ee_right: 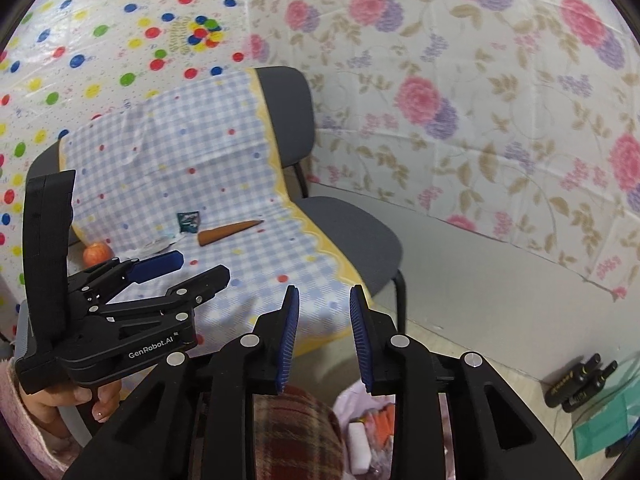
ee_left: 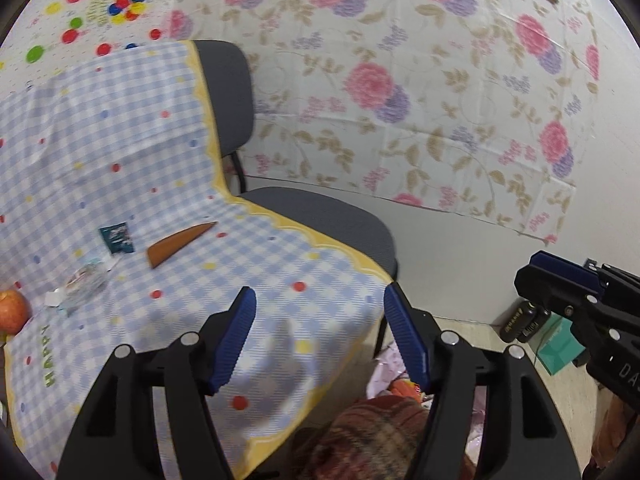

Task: Collect trash
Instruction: 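Move both open grippers back toward the chair seat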

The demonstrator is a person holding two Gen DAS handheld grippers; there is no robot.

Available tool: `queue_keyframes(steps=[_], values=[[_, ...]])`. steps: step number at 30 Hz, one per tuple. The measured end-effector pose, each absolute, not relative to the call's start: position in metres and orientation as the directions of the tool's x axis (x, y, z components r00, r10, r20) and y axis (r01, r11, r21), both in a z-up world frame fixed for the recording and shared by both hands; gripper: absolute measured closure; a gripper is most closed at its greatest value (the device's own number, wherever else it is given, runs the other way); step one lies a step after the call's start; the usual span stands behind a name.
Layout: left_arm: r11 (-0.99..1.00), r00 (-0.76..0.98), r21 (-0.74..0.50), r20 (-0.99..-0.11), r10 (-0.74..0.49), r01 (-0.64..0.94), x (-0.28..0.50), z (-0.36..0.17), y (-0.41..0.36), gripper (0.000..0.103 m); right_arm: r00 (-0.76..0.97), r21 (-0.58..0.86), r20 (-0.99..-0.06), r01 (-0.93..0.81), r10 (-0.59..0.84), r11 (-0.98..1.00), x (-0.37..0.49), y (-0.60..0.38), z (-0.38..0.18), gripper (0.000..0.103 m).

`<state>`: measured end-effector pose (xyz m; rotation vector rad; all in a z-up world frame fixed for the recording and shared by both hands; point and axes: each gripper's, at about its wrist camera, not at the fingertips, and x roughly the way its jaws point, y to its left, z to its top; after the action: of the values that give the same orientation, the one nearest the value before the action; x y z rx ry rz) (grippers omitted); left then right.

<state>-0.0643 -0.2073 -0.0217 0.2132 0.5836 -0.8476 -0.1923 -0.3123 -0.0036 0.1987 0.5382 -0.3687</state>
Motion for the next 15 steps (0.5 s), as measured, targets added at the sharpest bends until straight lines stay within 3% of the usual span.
queue_keyframes(steps=[15], values=[[0.871, 0.677, -0.05, -0.607, -0.415, 0.489, 0.021, -0.042, -0.094, 0.032, 0.827, 0.091, -0.557, 0.156, -0.08, 0.984, -0.071, -0.258, -0.013, 0.061]])
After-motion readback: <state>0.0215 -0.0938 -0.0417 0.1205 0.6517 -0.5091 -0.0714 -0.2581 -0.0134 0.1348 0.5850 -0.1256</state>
